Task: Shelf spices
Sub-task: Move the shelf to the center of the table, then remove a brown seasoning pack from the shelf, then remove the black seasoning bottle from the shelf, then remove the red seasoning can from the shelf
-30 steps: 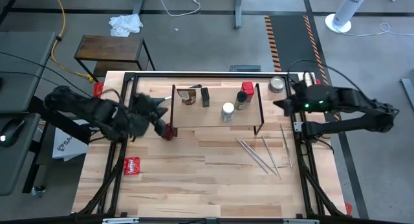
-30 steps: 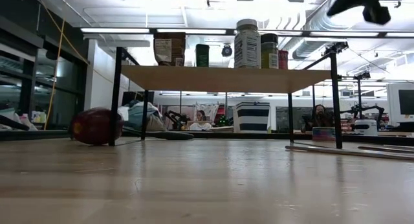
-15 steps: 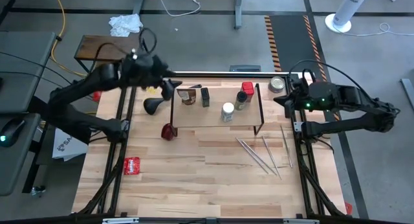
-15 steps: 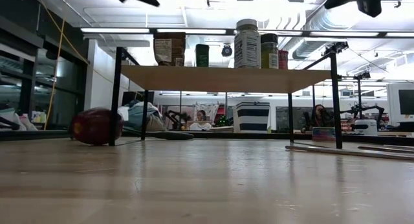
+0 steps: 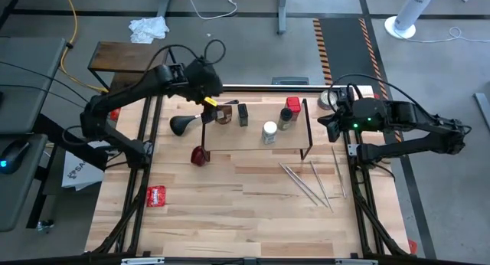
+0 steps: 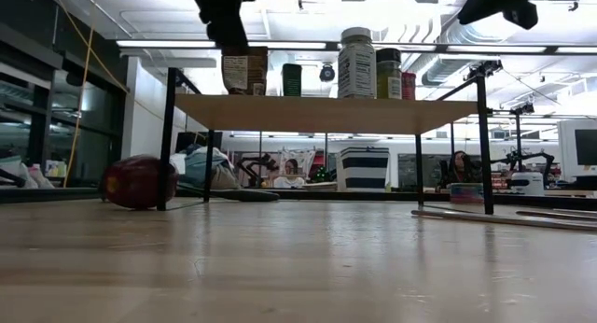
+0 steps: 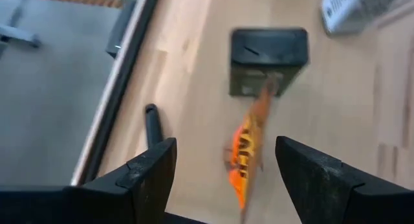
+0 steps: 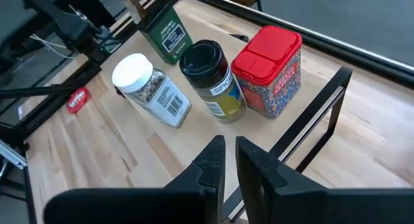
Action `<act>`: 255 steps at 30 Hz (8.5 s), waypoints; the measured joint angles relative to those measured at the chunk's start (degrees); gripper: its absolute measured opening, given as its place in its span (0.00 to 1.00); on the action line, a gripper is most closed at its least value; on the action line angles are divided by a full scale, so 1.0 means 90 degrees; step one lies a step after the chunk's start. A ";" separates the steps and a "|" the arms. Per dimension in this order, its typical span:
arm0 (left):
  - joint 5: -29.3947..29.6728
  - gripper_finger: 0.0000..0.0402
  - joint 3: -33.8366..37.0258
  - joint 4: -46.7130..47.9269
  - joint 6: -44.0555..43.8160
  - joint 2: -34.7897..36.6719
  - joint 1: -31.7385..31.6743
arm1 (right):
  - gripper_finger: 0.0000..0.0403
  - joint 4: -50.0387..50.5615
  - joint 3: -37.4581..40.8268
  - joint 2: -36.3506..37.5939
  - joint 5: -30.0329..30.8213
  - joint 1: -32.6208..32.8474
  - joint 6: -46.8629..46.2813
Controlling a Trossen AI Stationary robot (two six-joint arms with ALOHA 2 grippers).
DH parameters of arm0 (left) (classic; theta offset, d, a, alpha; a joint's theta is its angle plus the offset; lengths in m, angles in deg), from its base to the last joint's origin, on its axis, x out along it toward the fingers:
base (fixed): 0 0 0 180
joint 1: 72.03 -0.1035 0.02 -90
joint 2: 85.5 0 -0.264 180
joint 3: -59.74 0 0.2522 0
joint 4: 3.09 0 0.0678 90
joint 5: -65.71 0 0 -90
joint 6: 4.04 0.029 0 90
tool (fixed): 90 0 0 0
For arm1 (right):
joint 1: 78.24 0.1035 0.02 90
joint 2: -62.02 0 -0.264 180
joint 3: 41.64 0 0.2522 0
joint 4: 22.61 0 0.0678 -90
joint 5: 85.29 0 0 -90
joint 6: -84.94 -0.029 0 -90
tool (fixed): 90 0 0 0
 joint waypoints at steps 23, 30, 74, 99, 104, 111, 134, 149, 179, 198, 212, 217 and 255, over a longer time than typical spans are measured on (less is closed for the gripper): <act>-0.0257 0.03 0.1408 -0.0864 -0.0356 0.0334 0.0482 | 0.08 -0.0501 0.0000 -0.0216 0.0513 0.0000 -0.0533; 0.0126 0.02 0.1402 -0.0524 -0.1803 0.1542 0.1461 | 0.08 -0.0503 0.0000 -0.0216 0.0307 0.0000 -0.0140; 0.1266 0.50 0.4802 -0.1592 -0.8419 0.1246 0.7115 | 0.12 -0.0939 0.0000 -0.0216 -0.0828 0.0000 0.0676; 0.2223 0.57 0.4259 -0.0392 -0.9003 0.2524 0.7113 | 0.73 0.0942 -0.3513 -0.4173 -0.0860 -0.0741 0.5122; 0.2784 0.57 0.4259 -0.0424 -0.9171 0.2521 0.7113 | 0.73 0.1735 -0.3987 -0.4562 -0.1325 -0.0849 0.5613; 0.4048 0.57 0.4259 -0.0508 -0.9214 0.2521 0.7108 | 0.73 0.1770 -0.3875 -0.4565 -0.1390 -0.1184 0.5723; 0.4215 0.57 0.4259 -0.0535 -0.8646 0.2517 0.7113 | 0.47 0.1987 -0.3844 -0.5181 -0.1874 -0.1497 0.5962; 0.4688 0.57 0.4264 -0.0534 -0.8678 0.2515 0.7101 | 0.47 0.3026 -0.5232 -0.4188 -0.2200 -0.0573 0.4514; 0.5129 0.57 0.4264 -0.0581 -0.9435 0.2525 0.6846 | 0.47 -0.1709 0.0358 -0.4280 -0.1856 0.2268 0.2171; 0.5138 0.57 0.4264 -0.0577 -0.9374 0.2526 0.6691 | 0.91 -0.0926 0.0254 -0.4082 -0.2865 0.2164 0.1495; 0.5271 0.57 0.4017 -0.0584 -0.8574 0.2531 0.6072 | 0.92 0.2836 -0.3597 -0.3433 0.1071 0.0873 0.1020; 0.5275 0.57 0.3994 -0.0772 -0.8379 0.2531 0.5602 | 0.92 0.2963 -0.4477 -0.3959 0.0705 -0.0862 0.0305; 0.4370 0.57 0.4011 -0.1165 -0.7595 0.2526 0.5149 | 0.89 0.3430 -0.4896 -0.6095 -0.0372 -0.2079 -0.1389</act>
